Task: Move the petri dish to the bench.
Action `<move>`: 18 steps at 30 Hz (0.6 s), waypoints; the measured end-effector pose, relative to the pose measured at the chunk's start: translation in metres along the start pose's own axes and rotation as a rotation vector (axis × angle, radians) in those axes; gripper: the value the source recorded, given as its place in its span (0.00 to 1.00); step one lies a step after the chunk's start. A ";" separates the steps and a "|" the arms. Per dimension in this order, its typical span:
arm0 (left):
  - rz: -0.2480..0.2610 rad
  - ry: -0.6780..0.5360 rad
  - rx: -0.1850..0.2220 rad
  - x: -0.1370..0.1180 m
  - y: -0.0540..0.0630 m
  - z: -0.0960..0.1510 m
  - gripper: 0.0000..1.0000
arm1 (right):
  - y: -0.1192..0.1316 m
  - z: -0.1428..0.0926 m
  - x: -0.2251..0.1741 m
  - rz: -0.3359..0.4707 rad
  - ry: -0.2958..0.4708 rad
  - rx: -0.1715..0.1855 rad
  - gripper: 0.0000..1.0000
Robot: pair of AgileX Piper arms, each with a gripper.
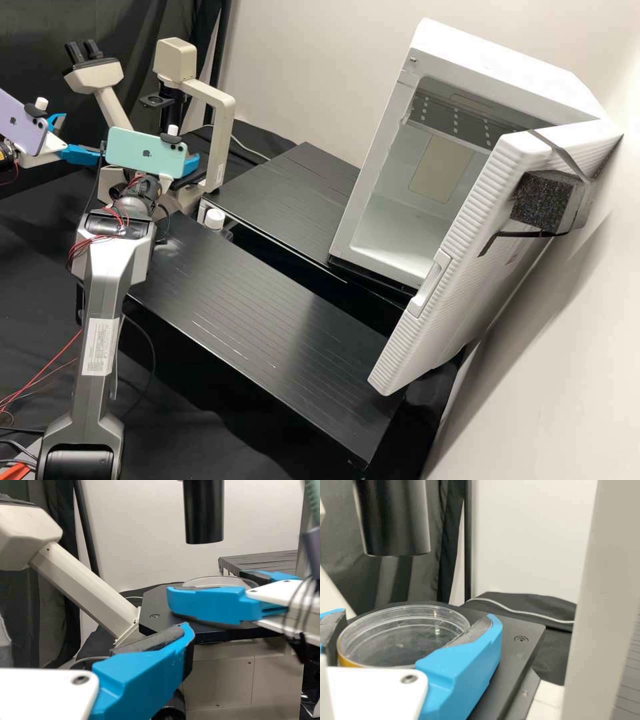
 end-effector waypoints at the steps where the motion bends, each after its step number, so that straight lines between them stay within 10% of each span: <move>1: 0.000 0.000 0.000 0.000 0.000 0.000 1.00 | 0.001 -0.001 -0.003 -0.002 -0.001 0.008 0.00; 18: 0.000 0.000 0.000 0.000 0.000 0.000 1.00 | 0.012 0.005 -0.054 0.030 0.026 0.007 0.00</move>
